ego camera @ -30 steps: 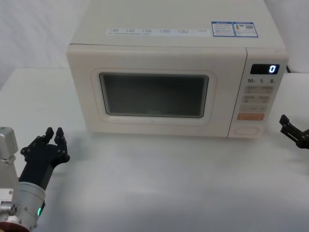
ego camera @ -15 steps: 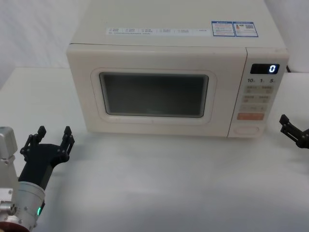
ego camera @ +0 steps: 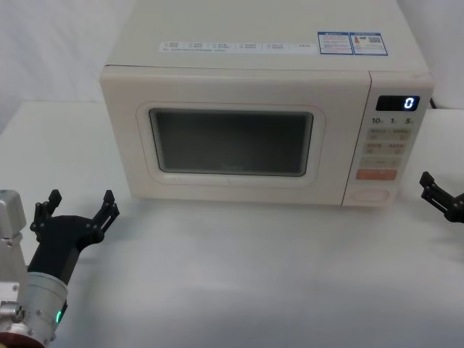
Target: Press the button to open the microwave door with one hand; close the microwave door with the other hand.
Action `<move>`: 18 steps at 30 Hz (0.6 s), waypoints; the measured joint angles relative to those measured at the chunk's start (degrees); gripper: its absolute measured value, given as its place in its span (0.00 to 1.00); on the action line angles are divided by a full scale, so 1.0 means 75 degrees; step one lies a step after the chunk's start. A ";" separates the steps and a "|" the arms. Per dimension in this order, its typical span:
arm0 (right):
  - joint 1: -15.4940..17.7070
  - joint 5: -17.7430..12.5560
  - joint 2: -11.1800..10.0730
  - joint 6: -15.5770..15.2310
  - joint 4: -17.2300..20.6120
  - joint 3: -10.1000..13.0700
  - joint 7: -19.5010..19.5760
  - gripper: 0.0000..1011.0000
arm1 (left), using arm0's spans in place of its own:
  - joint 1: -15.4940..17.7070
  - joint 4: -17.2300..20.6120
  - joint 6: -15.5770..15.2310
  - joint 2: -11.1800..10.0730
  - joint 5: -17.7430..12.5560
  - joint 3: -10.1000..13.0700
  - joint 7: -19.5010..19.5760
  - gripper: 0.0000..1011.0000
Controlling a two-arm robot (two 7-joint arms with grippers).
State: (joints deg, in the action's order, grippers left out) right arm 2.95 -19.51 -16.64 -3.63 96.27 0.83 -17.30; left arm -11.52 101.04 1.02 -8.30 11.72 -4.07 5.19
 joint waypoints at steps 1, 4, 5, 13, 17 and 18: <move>0.0000 0.0000 0.0000 0.0000 0.0000 0.0000 0.0000 0.99 | 0.0000 0.0000 0.0000 -0.0001 0.0000 0.0000 0.0000 0.99; 0.0000 0.0000 0.0000 0.0000 0.0000 0.0000 0.0000 0.99 | 0.0000 0.0000 0.0000 0.0000 0.0000 0.0000 0.0000 0.99; 0.0000 0.0000 0.0000 0.0000 0.0000 0.0000 0.0000 0.99 | 0.0000 0.0000 0.0000 0.0000 0.0000 0.0000 0.0000 0.99; -0.0001 0.0000 0.0000 0.0000 0.0000 0.0000 -0.0001 0.99 | 0.0000 0.0000 0.0000 0.0000 0.0000 0.0000 0.0000 0.99; 0.0000 0.0000 0.0000 0.0000 0.0000 0.0000 0.0000 0.99 | 0.0000 0.0000 0.0000 0.0000 -0.0001 0.0000 0.0000 0.99; 0.0000 0.0000 0.0000 0.0000 0.0000 0.0000 0.0000 0.99 | 0.0000 0.0000 0.0000 0.0000 -0.0001 0.0000 0.0000 0.99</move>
State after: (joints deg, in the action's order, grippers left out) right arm 2.95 -19.51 -16.65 -3.63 96.27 0.83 -17.30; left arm -11.52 101.04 1.02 -8.30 11.72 -4.07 5.19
